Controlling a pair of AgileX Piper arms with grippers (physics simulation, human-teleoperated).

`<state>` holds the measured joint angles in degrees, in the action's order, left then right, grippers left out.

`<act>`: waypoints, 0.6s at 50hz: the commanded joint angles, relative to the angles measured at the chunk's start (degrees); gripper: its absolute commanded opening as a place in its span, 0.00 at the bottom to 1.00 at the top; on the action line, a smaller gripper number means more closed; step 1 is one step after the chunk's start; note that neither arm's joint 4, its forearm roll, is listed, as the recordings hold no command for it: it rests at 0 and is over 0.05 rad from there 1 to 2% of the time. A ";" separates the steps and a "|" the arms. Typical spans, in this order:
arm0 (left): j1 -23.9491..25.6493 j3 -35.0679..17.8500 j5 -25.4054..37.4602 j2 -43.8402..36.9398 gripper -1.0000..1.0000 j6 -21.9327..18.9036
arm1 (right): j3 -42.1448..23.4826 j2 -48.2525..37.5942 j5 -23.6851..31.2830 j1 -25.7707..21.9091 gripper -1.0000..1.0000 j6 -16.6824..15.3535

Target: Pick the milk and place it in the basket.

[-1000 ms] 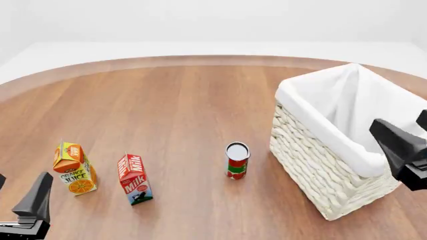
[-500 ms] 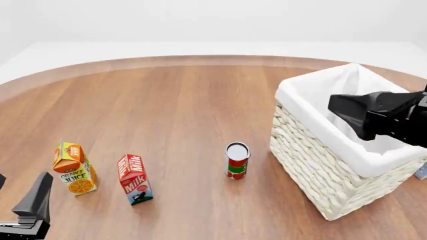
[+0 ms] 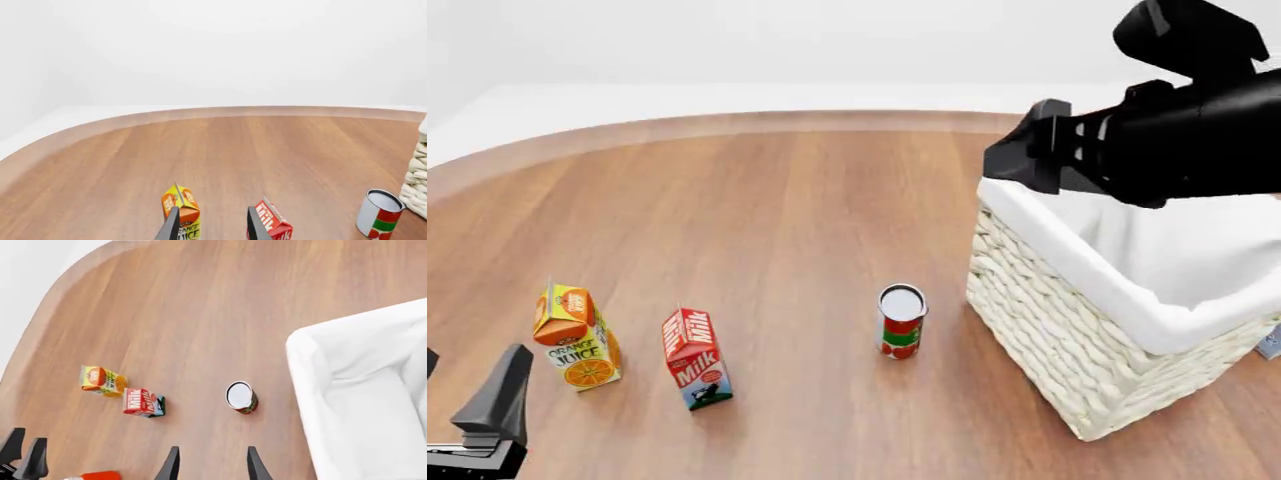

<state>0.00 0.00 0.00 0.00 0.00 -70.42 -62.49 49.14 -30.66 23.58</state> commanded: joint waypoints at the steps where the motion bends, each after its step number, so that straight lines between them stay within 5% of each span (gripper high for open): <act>1: 0.00 0.00 0.00 0.00 1.00 0.00 | -12.14 -10.00 8.39 -3.39 1.00 3.21; 7: 0.00 0.00 0.00 0.00 1.00 0.00 | -16.69 -15.31 11.74 -6.27 1.00 6.01; 19: 0.00 0.00 0.00 0.00 1.00 0.00 | -29.20 -25.36 20.30 -7.55 1.00 5.63; 30: 0.00 0.00 0.00 0.00 1.00 0.00 | -32.81 -31.69 20.75 -10.17 1.00 7.51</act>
<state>0.00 0.00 0.00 0.00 0.00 -97.90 -87.89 67.60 -38.30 29.26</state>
